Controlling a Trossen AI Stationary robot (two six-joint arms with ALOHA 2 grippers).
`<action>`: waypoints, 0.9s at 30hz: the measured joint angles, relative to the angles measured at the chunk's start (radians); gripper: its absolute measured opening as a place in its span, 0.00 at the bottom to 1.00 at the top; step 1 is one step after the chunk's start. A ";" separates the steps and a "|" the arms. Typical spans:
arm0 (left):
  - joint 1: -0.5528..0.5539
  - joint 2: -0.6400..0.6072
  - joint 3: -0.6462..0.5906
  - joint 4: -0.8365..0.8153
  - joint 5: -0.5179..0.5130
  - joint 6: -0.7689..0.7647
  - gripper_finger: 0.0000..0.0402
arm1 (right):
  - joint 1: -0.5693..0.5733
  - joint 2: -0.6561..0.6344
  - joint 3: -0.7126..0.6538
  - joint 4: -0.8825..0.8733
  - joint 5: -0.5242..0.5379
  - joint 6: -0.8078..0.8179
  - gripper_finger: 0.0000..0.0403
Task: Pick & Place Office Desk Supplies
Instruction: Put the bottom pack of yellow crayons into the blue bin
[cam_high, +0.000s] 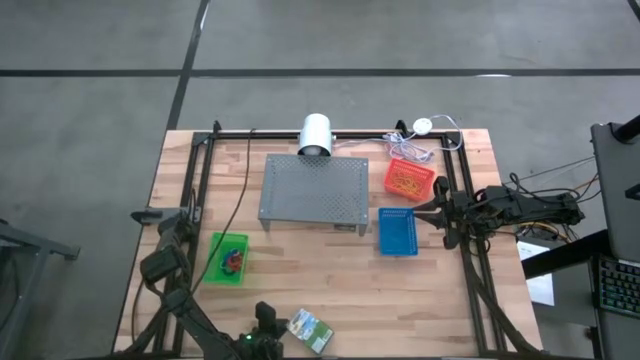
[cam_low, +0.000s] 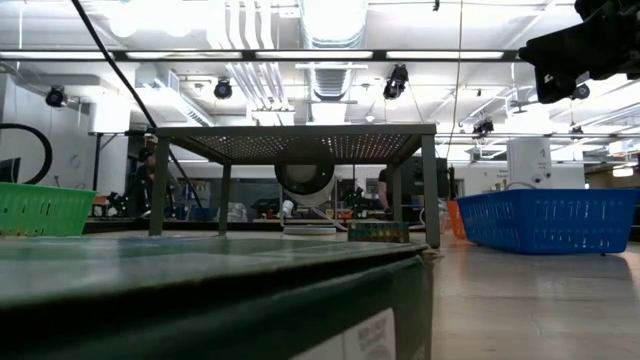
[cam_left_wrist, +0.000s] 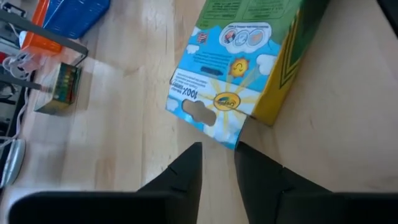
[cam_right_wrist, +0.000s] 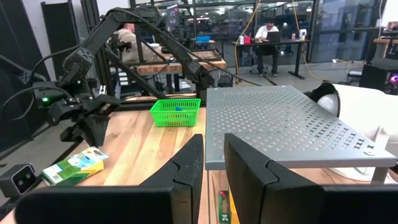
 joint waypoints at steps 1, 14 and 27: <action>-0.001 0.000 0.000 0.000 -0.001 0.000 0.26 | 0.000 0.000 0.000 0.000 0.000 0.000 0.16; 0.012 0.000 0.001 0.053 -0.053 0.050 0.33 | 0.000 0.000 0.000 0.000 0.000 0.000 0.16; 0.039 0.000 0.001 0.062 -0.033 0.091 0.32 | 0.000 0.000 0.000 0.000 0.000 0.000 0.16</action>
